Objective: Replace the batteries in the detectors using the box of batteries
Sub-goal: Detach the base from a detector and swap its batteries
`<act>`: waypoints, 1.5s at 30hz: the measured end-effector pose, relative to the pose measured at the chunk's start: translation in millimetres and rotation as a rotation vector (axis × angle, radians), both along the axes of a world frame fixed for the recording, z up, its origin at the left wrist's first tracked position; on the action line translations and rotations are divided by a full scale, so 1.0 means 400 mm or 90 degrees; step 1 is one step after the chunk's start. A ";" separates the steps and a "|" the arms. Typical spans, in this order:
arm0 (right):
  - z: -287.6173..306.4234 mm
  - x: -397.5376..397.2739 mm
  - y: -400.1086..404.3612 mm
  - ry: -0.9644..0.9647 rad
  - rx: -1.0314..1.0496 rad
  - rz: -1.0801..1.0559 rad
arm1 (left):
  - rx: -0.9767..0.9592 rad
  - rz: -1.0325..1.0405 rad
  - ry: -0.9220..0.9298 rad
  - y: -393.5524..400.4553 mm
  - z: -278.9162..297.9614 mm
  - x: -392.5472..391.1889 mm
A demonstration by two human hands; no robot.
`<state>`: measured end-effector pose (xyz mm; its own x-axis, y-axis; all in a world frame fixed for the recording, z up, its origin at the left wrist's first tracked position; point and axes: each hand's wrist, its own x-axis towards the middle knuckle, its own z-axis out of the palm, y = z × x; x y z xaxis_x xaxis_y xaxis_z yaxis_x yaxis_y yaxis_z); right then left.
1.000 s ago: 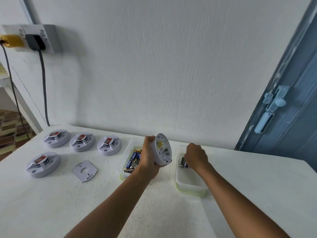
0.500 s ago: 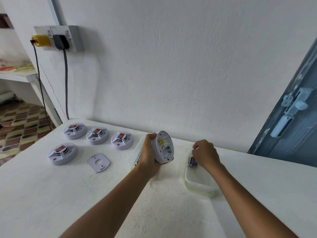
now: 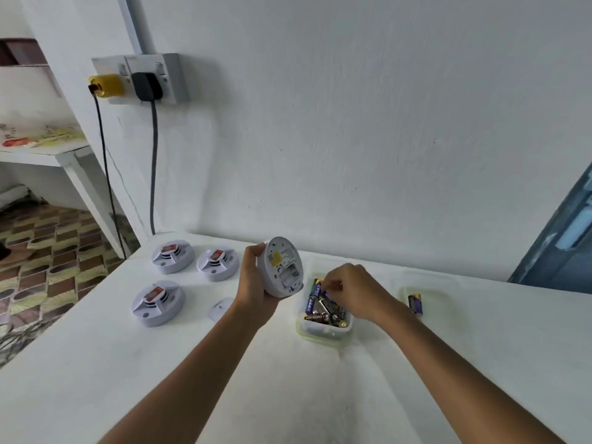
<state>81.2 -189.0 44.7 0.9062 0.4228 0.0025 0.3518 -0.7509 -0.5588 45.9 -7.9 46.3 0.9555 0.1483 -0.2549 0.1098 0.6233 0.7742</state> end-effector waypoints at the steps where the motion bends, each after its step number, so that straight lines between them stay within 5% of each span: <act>1: -0.005 -0.001 0.023 0.011 -0.047 0.031 | 0.002 -0.005 0.005 0.017 -0.004 0.004; 5: -0.040 -0.005 0.092 0.004 -0.233 0.087 | 0.012 -0.032 0.027 0.057 -0.025 0.019; 11: -0.048 0.004 0.103 0.032 -0.228 0.089 | 0.007 -0.056 0.030 0.069 -0.038 0.015; 20: 0.031 -0.002 0.075 0.127 0.452 -0.079 | -0.080 -0.057 0.010 0.051 -0.014 0.005; 26: 0.031 -0.020 0.108 0.121 0.599 -0.155 | -0.145 -0.075 -0.015 0.020 0.010 -0.005; 36: -0.041 -0.079 0.145 -0.161 0.414 -0.150 | -0.210 -0.046 -0.047 0.000 0.018 -0.001; 41: -0.068 -0.085 0.125 -0.324 0.227 -0.027 | -0.208 -0.014 -0.024 -0.002 0.019 0.002; 45: -0.058 -0.067 0.098 -0.212 0.172 0.053 | -0.211 -0.004 -0.011 0.000 0.007 0.005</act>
<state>54.5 -149.8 21.7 0.8004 0.4388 0.4085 0.5989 -0.5552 -0.5771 48.0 -8.0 49.0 0.9606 0.0537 -0.2727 0.1036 0.8414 0.5304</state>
